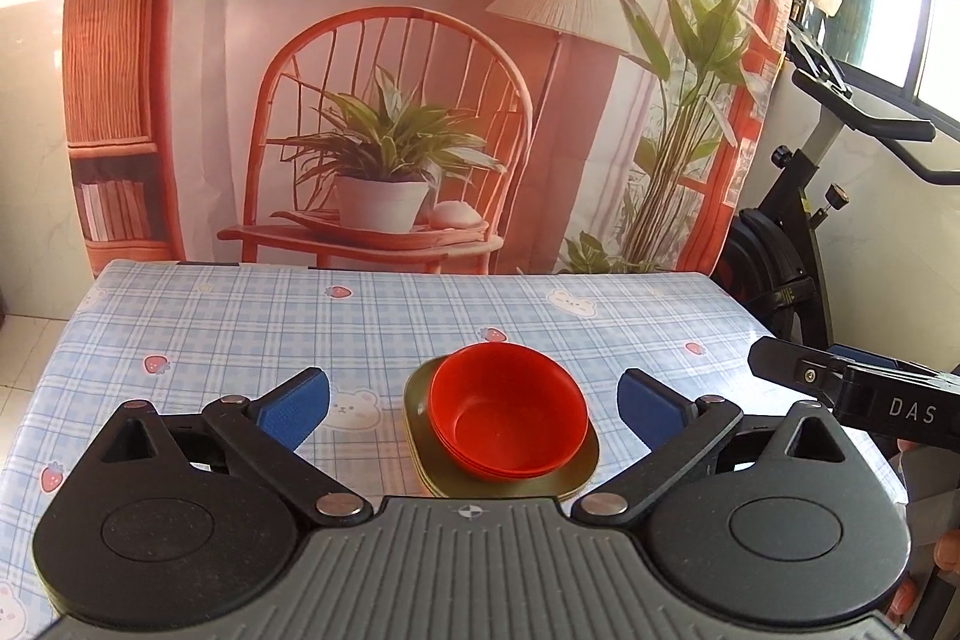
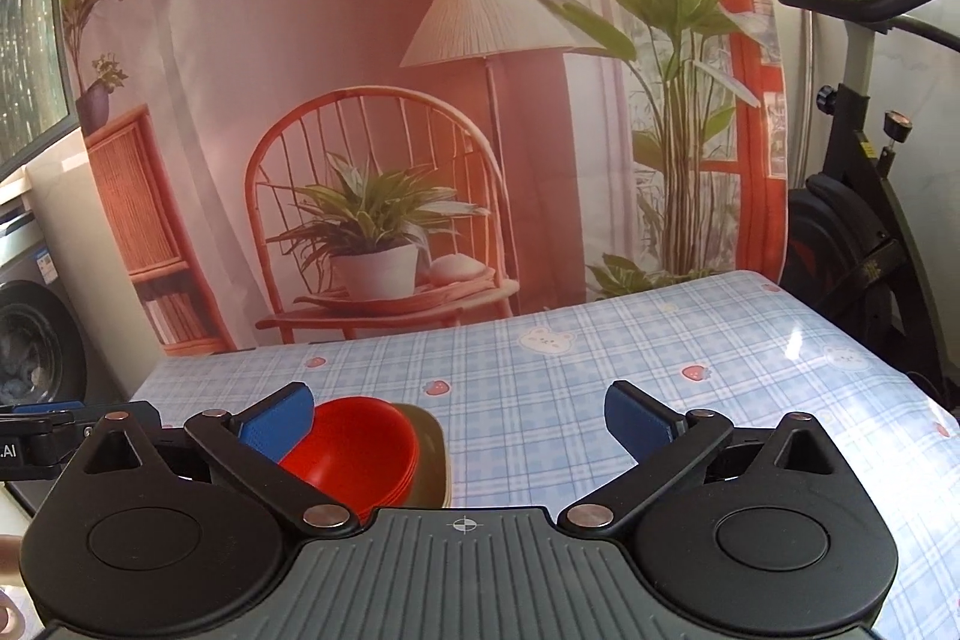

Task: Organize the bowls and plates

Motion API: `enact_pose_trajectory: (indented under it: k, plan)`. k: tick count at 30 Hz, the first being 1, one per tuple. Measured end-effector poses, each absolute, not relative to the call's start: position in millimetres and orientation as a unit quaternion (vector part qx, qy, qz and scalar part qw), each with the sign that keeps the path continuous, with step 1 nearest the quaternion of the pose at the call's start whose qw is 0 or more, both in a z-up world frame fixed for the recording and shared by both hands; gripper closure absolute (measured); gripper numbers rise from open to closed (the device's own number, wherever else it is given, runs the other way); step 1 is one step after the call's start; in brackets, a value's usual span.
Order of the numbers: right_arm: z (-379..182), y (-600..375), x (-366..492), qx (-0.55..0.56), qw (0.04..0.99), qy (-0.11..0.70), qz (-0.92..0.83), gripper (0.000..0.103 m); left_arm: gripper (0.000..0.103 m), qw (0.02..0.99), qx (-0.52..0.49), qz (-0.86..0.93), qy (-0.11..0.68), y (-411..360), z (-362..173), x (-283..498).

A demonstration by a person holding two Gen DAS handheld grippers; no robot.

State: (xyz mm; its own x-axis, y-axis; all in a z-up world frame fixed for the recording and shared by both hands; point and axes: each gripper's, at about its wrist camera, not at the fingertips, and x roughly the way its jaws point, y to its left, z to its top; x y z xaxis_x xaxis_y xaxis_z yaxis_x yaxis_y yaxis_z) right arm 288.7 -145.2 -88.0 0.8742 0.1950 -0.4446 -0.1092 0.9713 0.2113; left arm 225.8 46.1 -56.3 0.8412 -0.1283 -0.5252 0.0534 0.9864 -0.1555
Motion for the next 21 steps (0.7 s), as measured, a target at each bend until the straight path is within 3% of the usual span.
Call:
enact_pose_trajectory:
  k: [21]
  plan:
    - [0,-151,132,0.083,0.974,0.195,0.080,0.000,0.000,0.981,-0.028,-0.029,0.188,31,31,87]
